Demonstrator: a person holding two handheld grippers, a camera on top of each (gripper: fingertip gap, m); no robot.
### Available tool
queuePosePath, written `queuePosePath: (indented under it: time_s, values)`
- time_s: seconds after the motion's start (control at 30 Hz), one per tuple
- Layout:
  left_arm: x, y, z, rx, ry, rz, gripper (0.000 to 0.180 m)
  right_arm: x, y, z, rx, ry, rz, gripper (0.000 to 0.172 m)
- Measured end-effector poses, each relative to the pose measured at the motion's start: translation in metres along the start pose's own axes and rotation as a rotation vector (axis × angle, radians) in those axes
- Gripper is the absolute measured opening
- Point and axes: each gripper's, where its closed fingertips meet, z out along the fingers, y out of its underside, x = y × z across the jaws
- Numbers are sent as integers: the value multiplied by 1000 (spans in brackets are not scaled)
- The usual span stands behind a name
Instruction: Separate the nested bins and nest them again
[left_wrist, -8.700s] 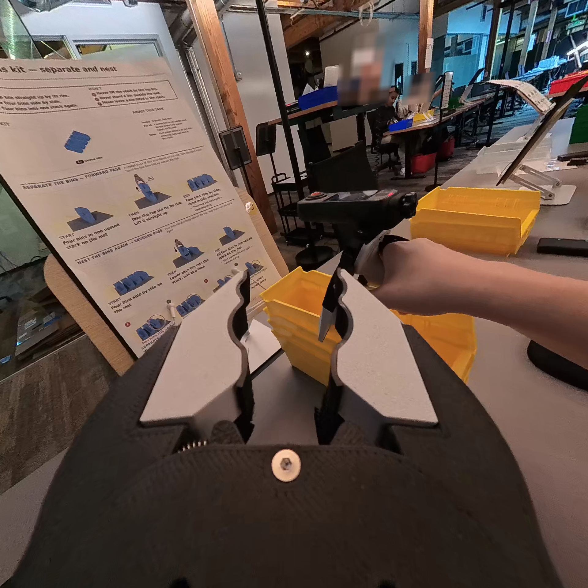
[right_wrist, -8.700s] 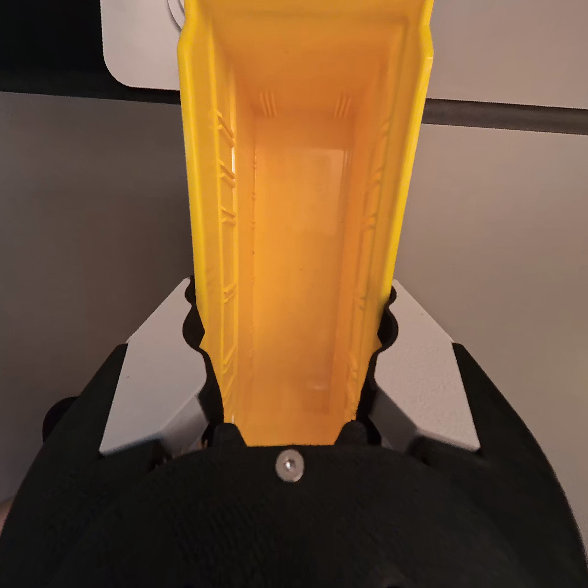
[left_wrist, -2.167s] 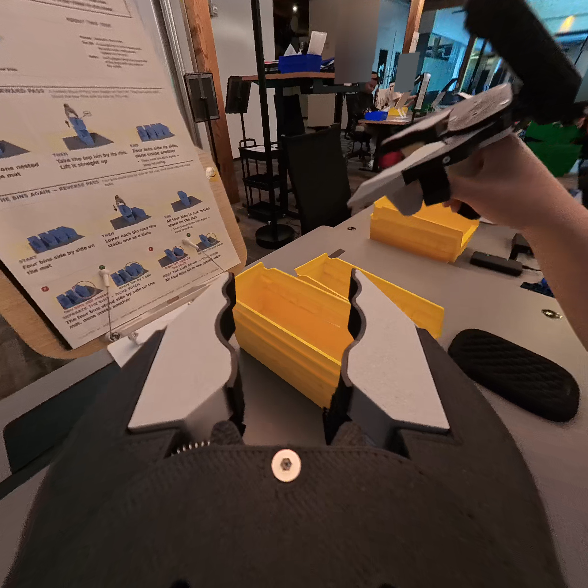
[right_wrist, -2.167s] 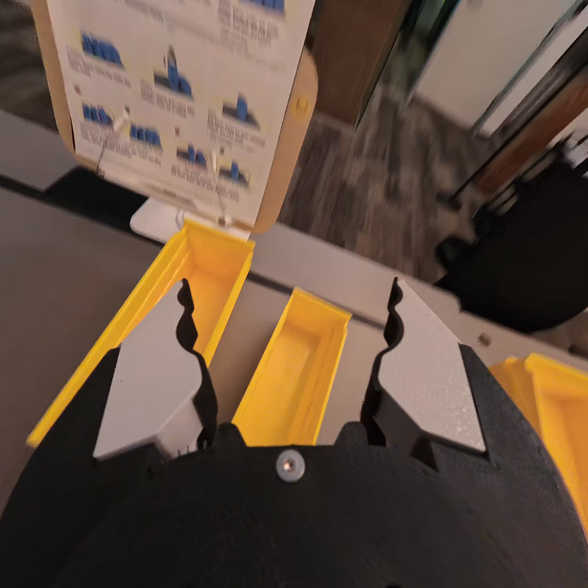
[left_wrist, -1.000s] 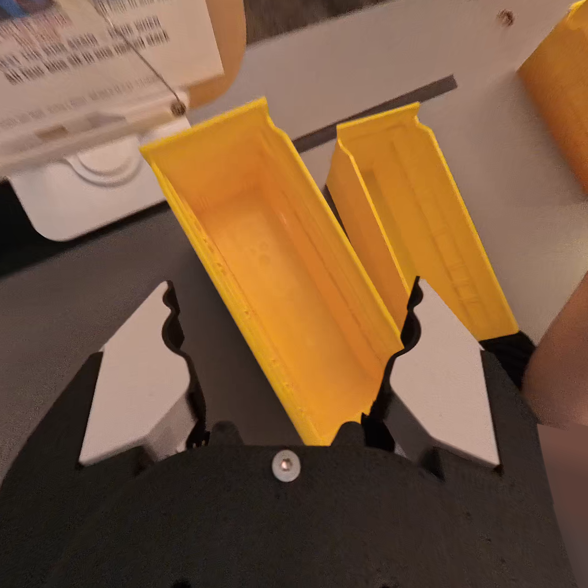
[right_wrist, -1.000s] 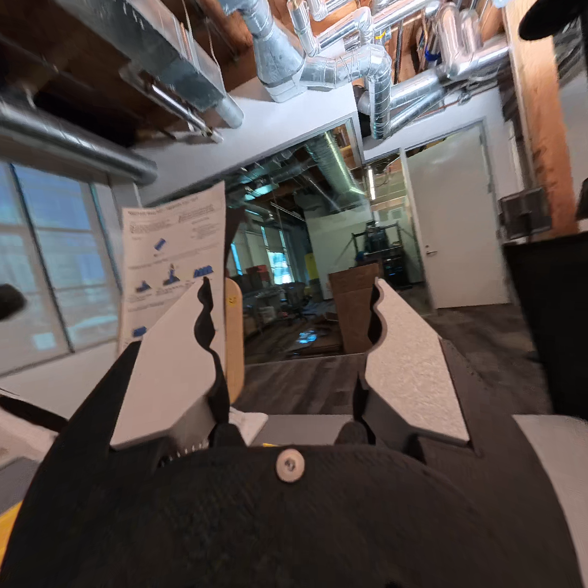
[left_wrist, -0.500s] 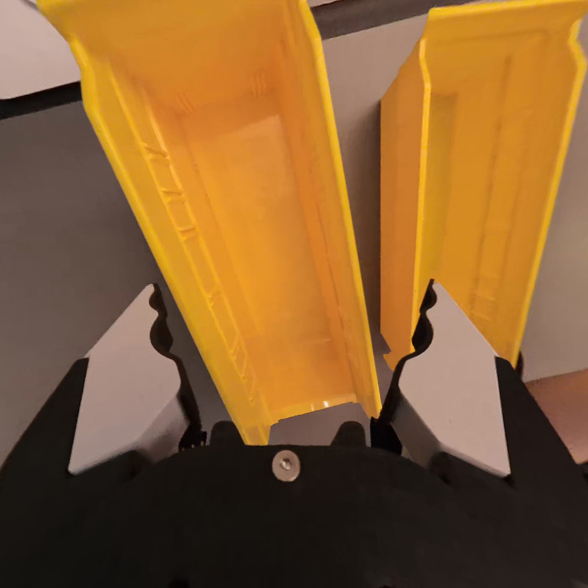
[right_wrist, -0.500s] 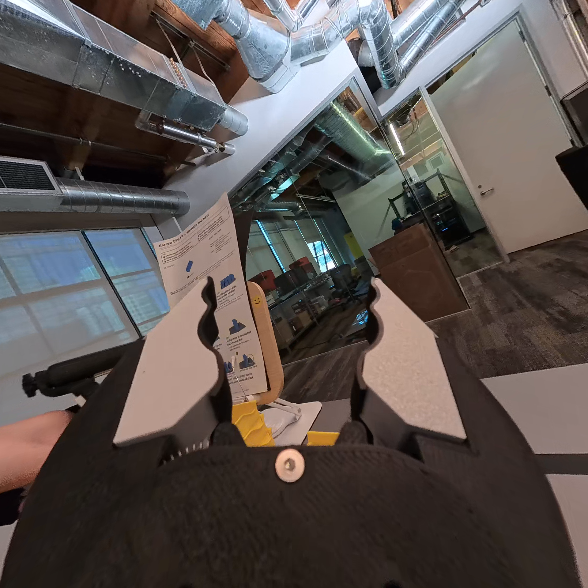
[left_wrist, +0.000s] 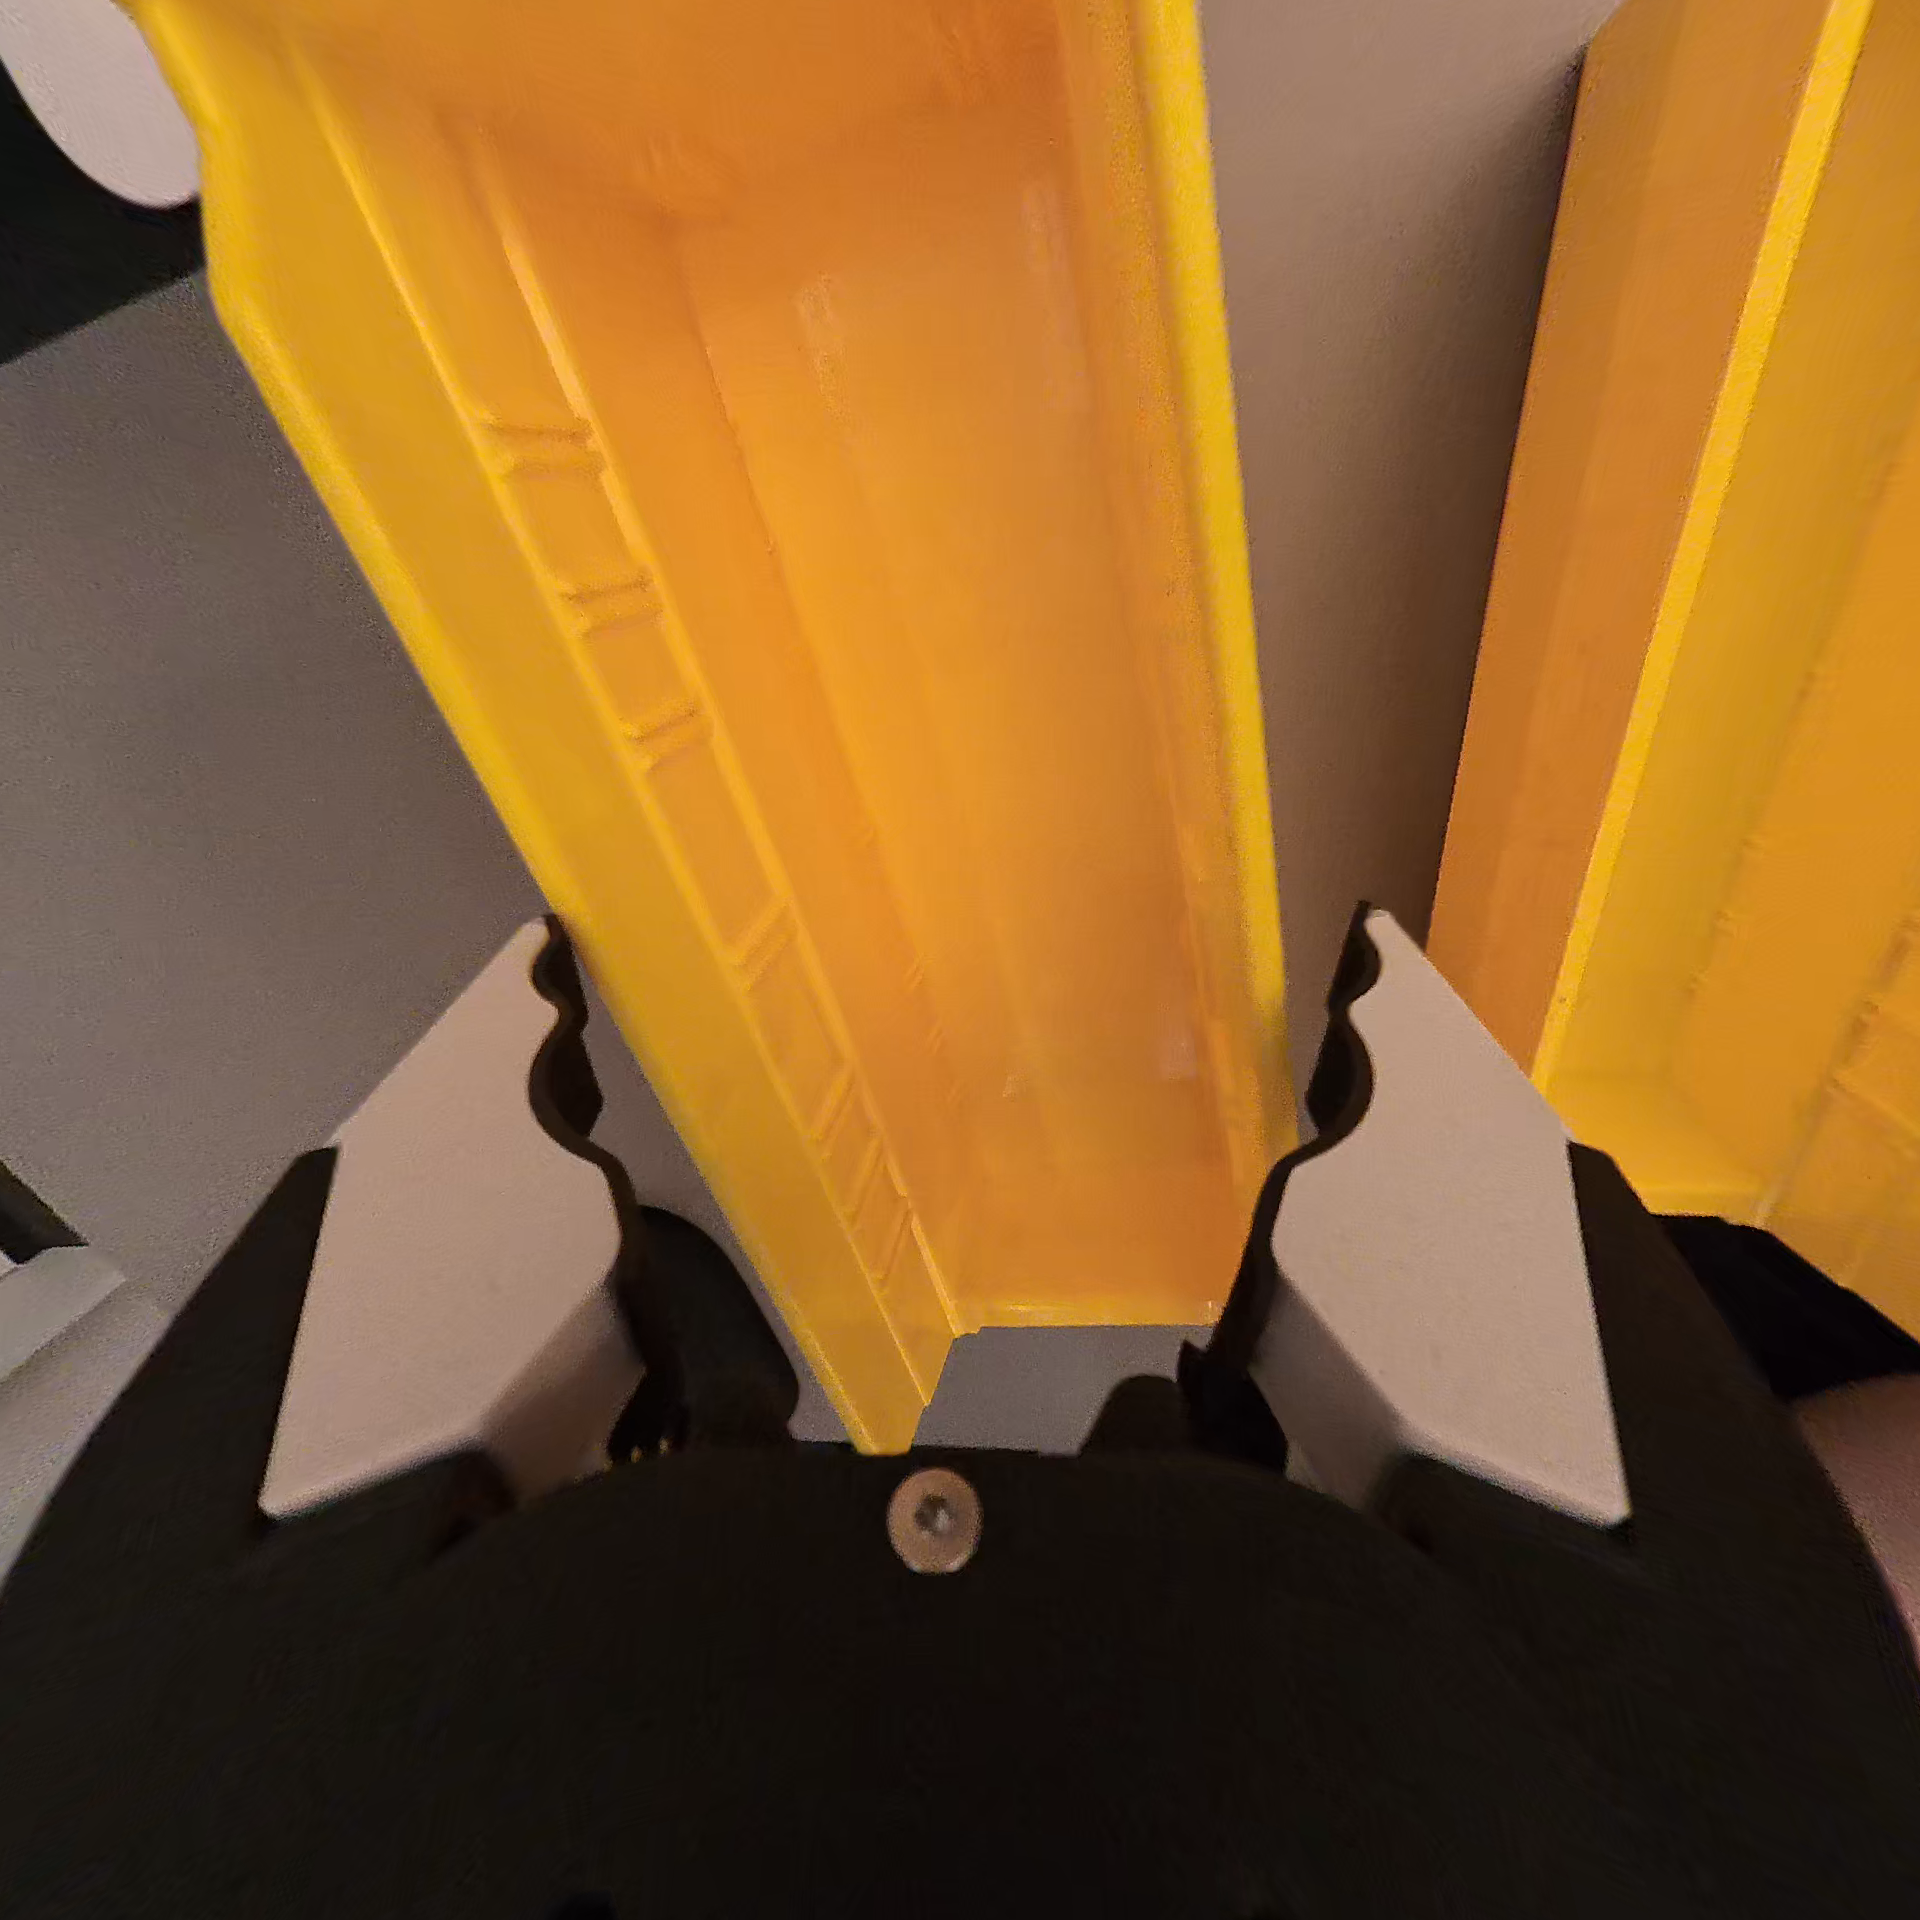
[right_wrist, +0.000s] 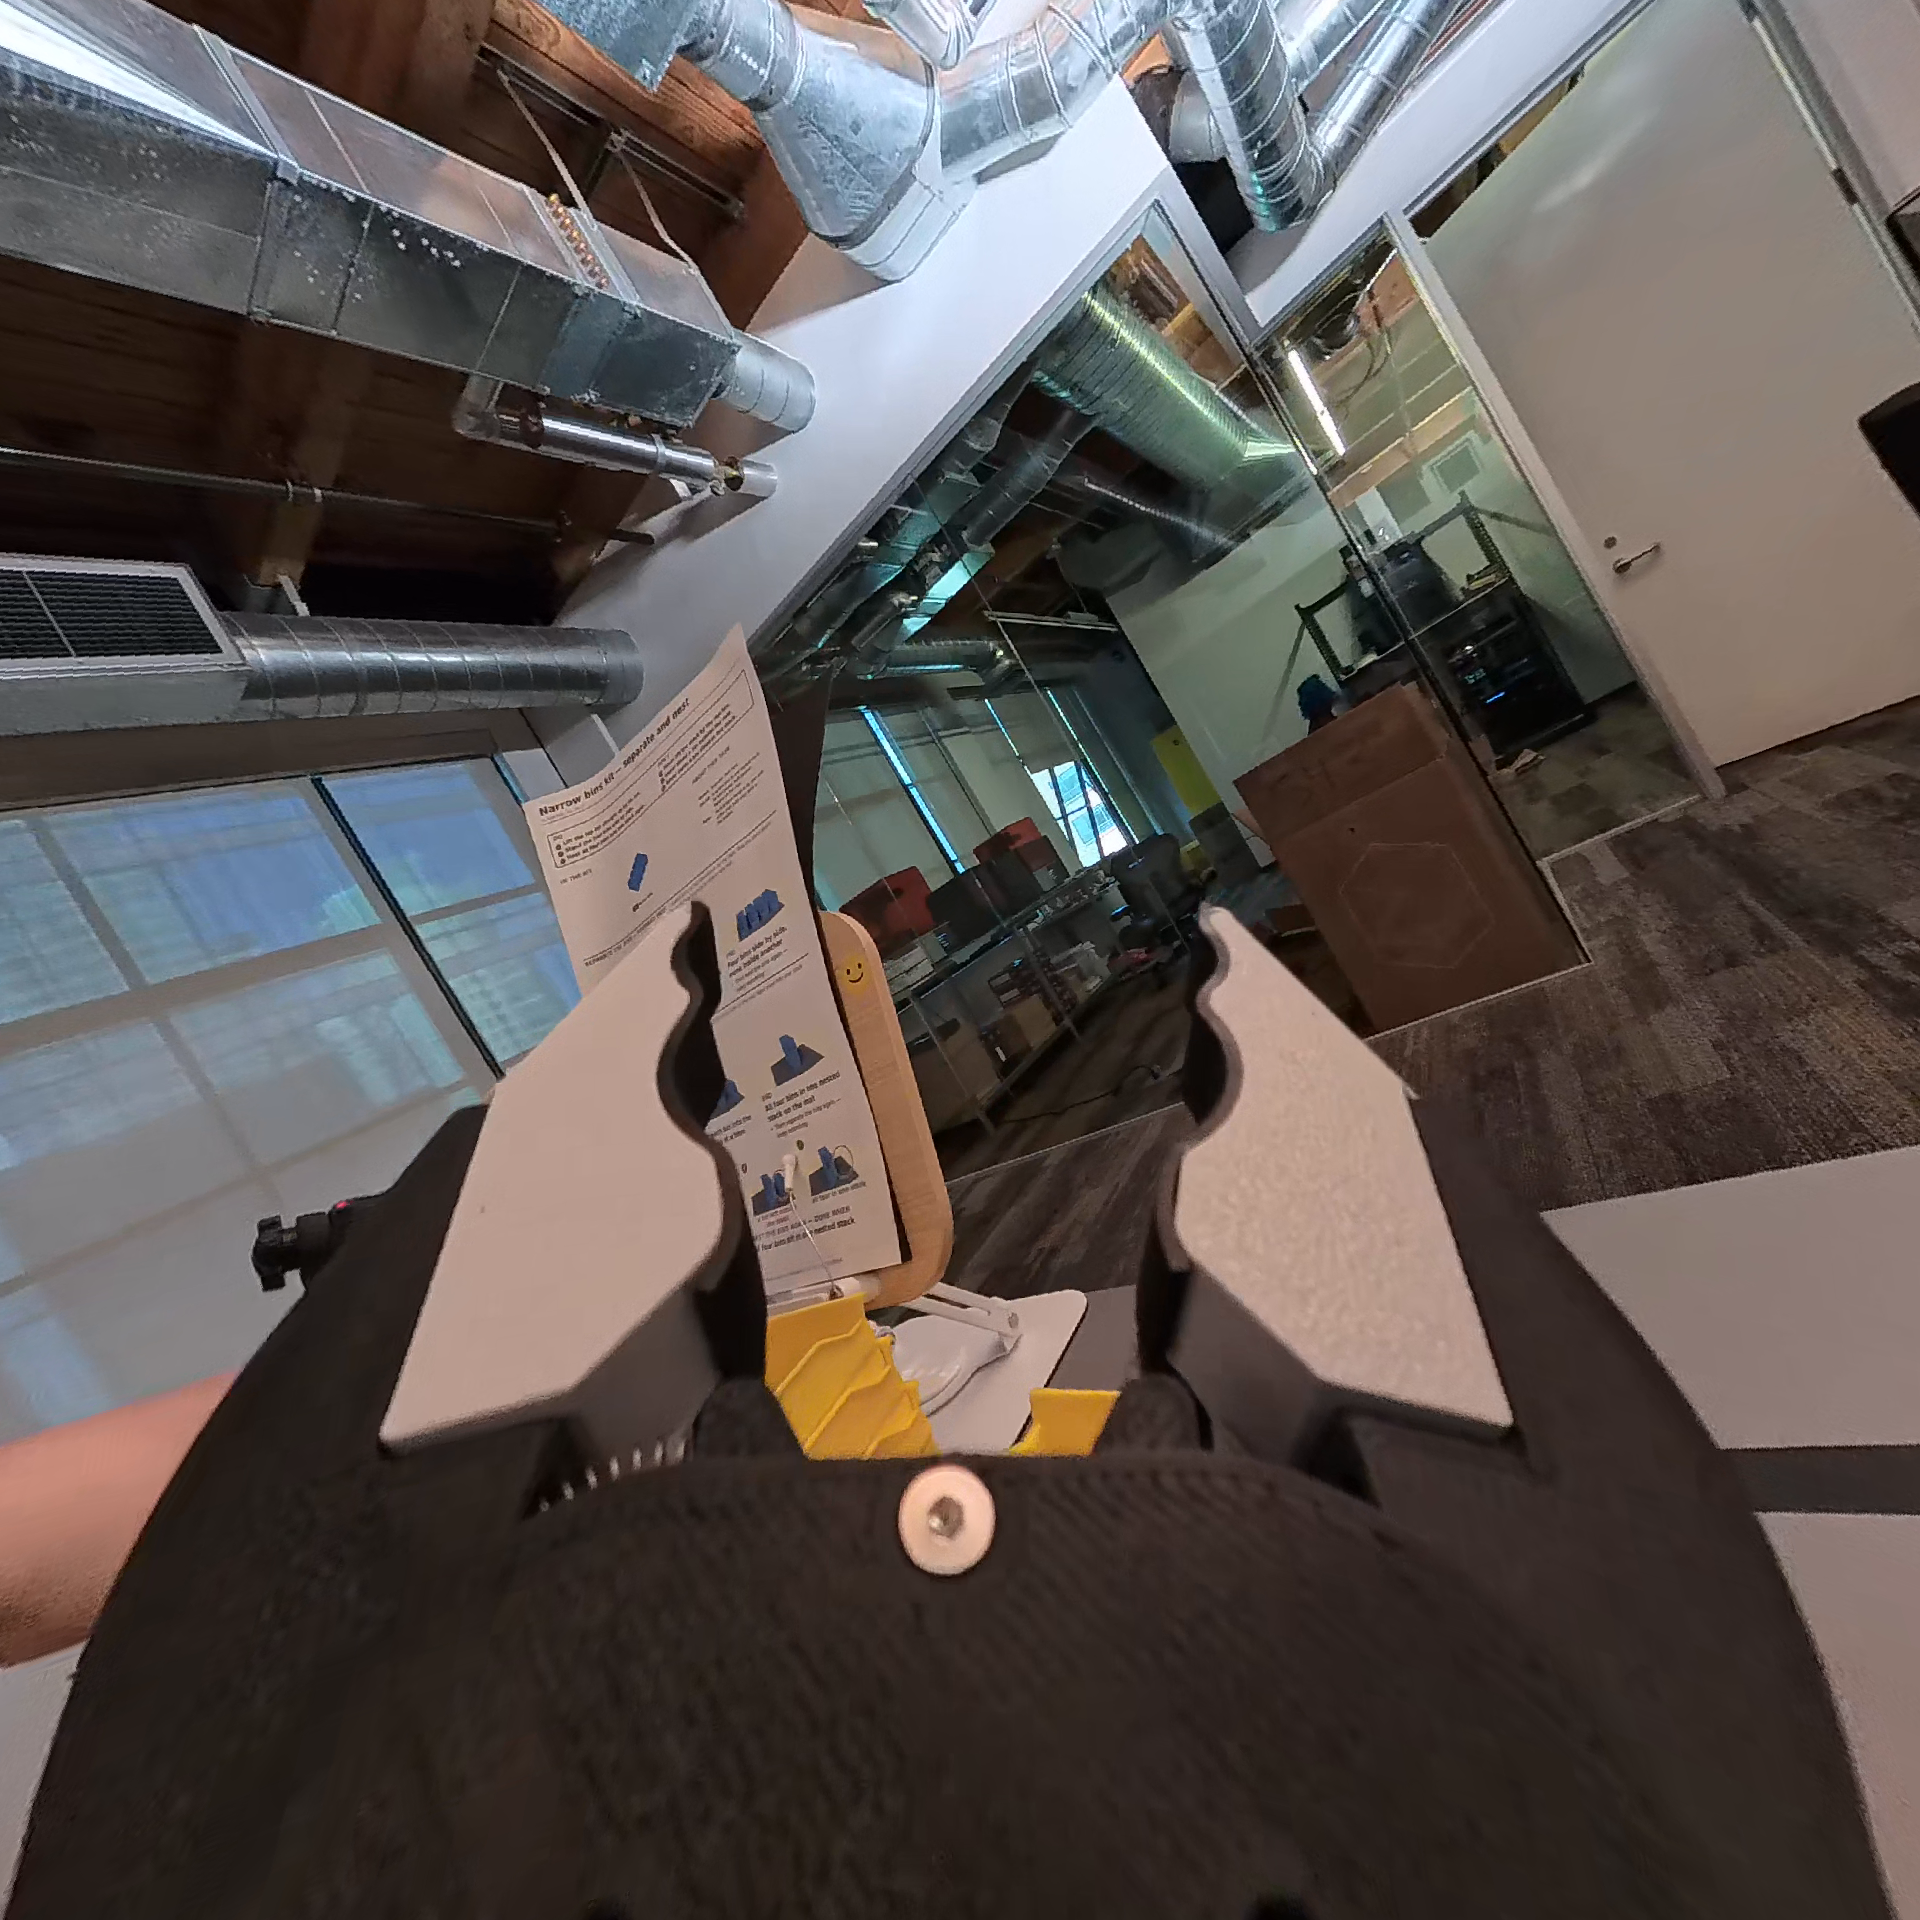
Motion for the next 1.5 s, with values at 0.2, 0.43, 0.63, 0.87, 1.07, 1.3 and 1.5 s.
queuePosePath:
  time_s: [0.2,0.43,0.63,0.87,1.07,1.3,1.5]
  values:
    - [-2,6,1,-30,43,-2,134,-5,6,3,-22,-9,-10,89]
    - [-3,7,-2,-56,33,11,122,-3,10,4,-36,-7,-6,87]
    - [-3,9,-4,-86,43,23,119,-2,15,6,-52,-9,-6,85]
    - [-11,14,-18,-107,40,37,108,6,15,5,-54,4,8,83]
    - [-4,-12,-44,63,115,21,83,11,19,5,-69,11,18,82]
    - [-11,-10,-48,35,79,-12,156,9,25,7,-87,6,12,82]
    - [9,3,-13,-79,113,-28,158,9,28,8,-98,3,18,82]
